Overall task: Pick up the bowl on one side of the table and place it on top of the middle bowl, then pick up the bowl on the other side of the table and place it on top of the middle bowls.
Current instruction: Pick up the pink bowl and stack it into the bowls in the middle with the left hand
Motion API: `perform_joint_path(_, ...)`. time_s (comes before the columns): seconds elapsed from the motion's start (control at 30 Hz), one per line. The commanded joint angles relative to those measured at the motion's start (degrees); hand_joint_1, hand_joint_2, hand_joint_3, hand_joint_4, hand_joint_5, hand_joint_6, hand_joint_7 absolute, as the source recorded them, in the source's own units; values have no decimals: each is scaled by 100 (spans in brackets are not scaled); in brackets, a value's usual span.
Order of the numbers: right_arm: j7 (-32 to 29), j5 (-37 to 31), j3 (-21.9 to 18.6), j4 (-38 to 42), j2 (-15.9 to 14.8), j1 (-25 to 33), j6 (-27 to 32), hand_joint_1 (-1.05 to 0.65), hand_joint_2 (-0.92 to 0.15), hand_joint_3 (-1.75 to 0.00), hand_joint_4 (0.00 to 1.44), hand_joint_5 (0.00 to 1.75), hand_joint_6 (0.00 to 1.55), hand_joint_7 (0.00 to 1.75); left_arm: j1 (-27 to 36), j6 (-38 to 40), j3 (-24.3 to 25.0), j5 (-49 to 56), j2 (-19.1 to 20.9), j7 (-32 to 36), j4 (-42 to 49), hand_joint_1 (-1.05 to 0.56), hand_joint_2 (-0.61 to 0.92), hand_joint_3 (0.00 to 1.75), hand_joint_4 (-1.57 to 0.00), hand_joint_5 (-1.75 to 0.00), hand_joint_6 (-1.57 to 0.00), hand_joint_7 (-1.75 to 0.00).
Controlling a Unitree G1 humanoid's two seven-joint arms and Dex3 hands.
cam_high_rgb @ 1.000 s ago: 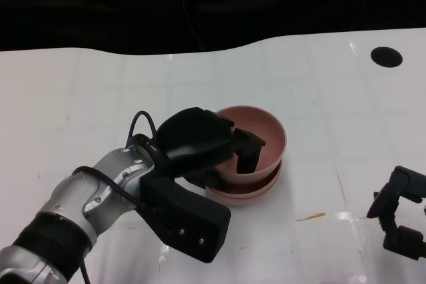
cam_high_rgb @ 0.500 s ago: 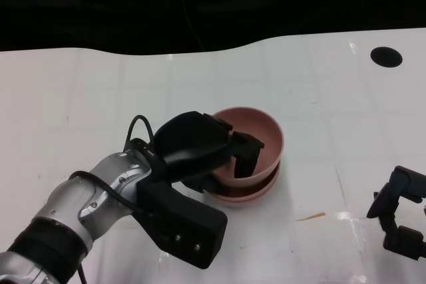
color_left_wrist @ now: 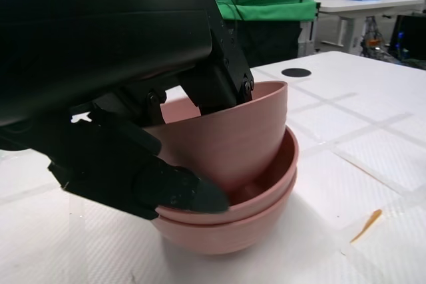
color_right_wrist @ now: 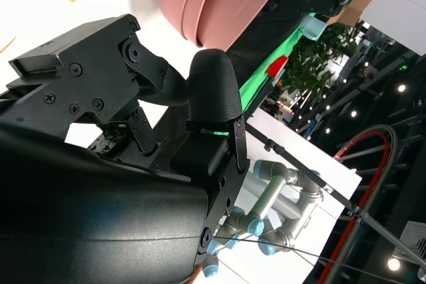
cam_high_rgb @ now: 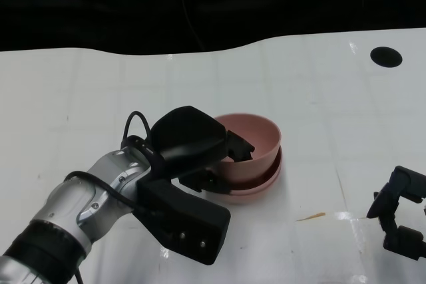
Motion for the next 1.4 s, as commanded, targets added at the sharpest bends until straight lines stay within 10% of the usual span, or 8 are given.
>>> perform_joint_path(0.03, -10, 116, -58, 5, -72, -6, 4, -10, -60, -108, 83, 173, 79, 153, 102, 126, 24, 60, 89, 75, -116, -98, 92, 51, -97, -4, -94, 0)
perform_joint_path(1.4, -50, 51, -87, 71, -95, -38, -24, -9, -61, -104, 85, 170, 79, 152, 146, 191, 44, -16, 99, 47, -230, -100, 92, 51, -99, -1, -89, 0)
